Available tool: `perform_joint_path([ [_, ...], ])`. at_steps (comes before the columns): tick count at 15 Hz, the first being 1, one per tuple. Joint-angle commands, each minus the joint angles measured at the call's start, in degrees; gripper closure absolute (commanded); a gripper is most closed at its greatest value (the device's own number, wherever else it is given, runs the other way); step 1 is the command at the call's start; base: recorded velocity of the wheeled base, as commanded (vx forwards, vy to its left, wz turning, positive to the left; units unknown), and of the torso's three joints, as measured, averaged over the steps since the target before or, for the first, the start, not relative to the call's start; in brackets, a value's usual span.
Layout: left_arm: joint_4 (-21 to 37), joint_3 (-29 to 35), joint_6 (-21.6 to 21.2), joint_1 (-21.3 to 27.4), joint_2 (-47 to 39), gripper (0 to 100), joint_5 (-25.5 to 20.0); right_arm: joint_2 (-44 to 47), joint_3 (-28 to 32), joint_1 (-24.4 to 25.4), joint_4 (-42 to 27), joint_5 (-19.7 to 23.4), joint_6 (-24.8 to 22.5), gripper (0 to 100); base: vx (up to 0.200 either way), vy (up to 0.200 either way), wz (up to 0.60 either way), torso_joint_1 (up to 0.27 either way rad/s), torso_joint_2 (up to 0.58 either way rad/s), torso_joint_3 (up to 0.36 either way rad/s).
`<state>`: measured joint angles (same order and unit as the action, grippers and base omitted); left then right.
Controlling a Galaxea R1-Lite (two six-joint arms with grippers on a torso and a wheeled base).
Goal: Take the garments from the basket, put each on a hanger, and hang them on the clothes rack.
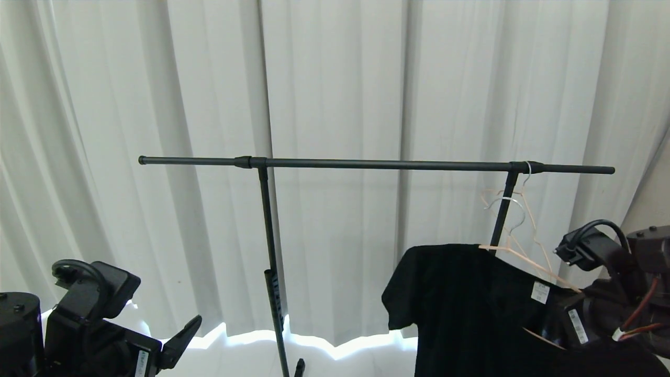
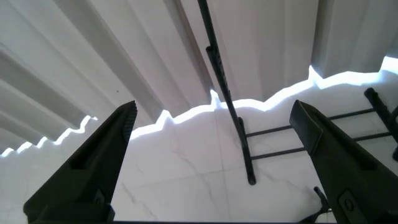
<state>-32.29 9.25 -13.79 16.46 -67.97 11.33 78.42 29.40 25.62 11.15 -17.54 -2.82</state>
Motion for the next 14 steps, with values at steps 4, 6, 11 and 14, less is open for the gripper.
perform_joint_path([
  [4, -0.3, 0.3, 0.0, 0.0, 0.0, 0, 0.4, 13.0, 10.1, -0.1, 1.8, -11.7, 14.1, 100, 0.000, 0.000, 0.00, 0.000, 0.00, 0.000],
  [6, -1.1, 0.0, -1.0, -0.1, 0.3, 0, 0.5, 12.7, 10.5, 0.7, 1.8, -11.8, 14.1, 100, 0.000, 0.000, 0.00, 0.000, 0.00, 0.000],
  [11, -2.2, 0.5, -2.1, -0.1, 0.4, 0, 0.4, 11.2, 10.1, 3.6, 1.4, -11.9, 14.1, 100, 0.000, 0.000, 0.00, 0.000, 0.00, 0.000],
  [14, -2.2, 0.6, -2.0, -0.1, 0.3, 0, 0.3, 11.1, 10.4, 4.6, 1.4, -12.0, 14.0, 100, 0.000, 0.000, 0.00, 0.000, 0.00, 0.000],
])
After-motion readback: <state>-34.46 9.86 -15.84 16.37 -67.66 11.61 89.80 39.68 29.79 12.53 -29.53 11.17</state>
